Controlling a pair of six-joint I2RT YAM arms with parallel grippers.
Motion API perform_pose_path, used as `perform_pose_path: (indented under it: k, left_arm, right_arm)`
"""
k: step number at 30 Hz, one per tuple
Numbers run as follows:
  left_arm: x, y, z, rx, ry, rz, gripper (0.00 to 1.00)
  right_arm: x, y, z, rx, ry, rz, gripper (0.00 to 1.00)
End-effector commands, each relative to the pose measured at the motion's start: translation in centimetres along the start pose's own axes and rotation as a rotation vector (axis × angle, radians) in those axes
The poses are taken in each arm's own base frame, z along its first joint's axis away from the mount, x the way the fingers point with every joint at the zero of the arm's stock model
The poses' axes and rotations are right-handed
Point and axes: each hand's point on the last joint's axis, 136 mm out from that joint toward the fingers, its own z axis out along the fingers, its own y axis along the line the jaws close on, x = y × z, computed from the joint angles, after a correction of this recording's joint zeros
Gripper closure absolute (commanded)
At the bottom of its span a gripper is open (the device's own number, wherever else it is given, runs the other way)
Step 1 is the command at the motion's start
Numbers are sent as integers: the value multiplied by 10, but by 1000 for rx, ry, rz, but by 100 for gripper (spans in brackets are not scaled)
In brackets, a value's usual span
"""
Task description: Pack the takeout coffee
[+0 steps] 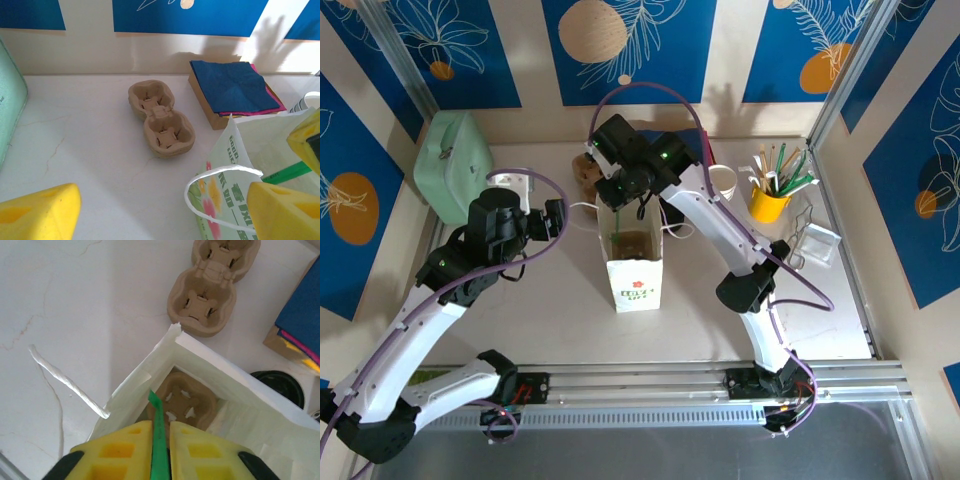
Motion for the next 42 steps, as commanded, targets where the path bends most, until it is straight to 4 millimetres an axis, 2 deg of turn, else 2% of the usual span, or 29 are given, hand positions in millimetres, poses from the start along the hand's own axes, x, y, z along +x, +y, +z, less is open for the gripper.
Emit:
perform_pose_path:
  k: [1, 9, 15, 20, 24, 27, 31, 35, 42]
  left_arm:
    - [-3, 5, -4, -6, -12, -23, 14]
    - [-3, 5, -5, -4, -15, -34, 14]
    - [-4, 5, -6, -5, -18, -36, 14]
    - [-6, 18, -9, -70, -34, -77, 14]
    - [-8, 17, -11, -63, -39, -80, 13]
    - [-7, 16, -12, -56, -37, -76, 13]
    - [-8, 17, -13, -57, -40, -76, 13]
    - [-9, 16, -13, -53, -42, -83, 13]
    - [-19, 8, -15, -12, -64, -108, 14]
  right_arm:
    - [-4, 4, -11, -29, -21, 9, 77]
    - [-18, 7, -37, -51, -111, -22, 64]
    - [-30, -8, -47, 41, -174, -56, 61]
    - [-51, -34, -59, 124, -268, 7, 55]
    - [-68, -55, -69, 125, -349, 107, 52]
    - [-78, -83, -71, 151, -391, 172, 48]
    - [-82, -124, -59, 202, -396, 243, 43]
    - [-82, -165, -32, 253, -376, 302, 41]
    - [-73, -234, 36, 310, -323, 420, 41]
